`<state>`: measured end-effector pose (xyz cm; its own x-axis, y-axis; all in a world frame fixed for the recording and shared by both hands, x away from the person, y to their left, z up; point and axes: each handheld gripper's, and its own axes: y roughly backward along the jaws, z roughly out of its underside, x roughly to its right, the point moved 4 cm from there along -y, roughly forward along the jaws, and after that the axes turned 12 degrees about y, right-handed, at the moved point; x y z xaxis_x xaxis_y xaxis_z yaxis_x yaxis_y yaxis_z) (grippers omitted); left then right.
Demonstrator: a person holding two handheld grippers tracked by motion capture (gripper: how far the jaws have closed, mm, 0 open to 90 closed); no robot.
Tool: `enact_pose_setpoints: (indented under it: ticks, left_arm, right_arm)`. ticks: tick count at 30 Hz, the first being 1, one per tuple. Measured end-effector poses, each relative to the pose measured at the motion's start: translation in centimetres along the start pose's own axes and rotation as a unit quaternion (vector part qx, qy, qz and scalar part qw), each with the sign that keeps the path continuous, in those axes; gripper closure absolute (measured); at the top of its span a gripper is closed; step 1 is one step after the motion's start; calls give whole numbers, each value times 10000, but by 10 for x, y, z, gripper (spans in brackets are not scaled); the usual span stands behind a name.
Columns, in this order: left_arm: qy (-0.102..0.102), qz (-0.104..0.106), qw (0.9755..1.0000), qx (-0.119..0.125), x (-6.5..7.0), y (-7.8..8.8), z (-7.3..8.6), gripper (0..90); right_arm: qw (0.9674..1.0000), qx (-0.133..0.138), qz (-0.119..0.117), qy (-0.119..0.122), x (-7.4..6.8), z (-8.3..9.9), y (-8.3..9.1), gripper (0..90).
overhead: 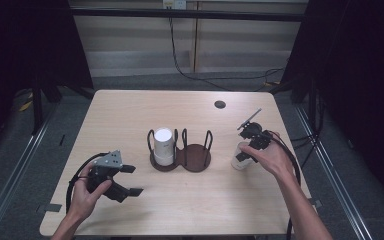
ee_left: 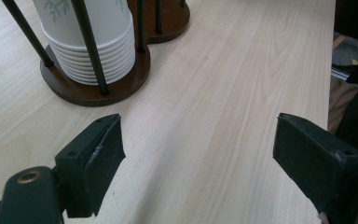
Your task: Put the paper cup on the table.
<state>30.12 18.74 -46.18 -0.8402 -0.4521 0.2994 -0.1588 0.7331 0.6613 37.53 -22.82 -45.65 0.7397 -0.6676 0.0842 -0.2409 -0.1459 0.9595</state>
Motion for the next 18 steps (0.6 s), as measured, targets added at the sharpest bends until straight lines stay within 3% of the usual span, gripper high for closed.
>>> enact_pose_setpoints:
  ticks: [18]
  left_arm:
    - [-3,-34,10000,-17,0,0,0,161]
  right_arm:
    - [9994,252,-218,-111,-3,3,-6,153]
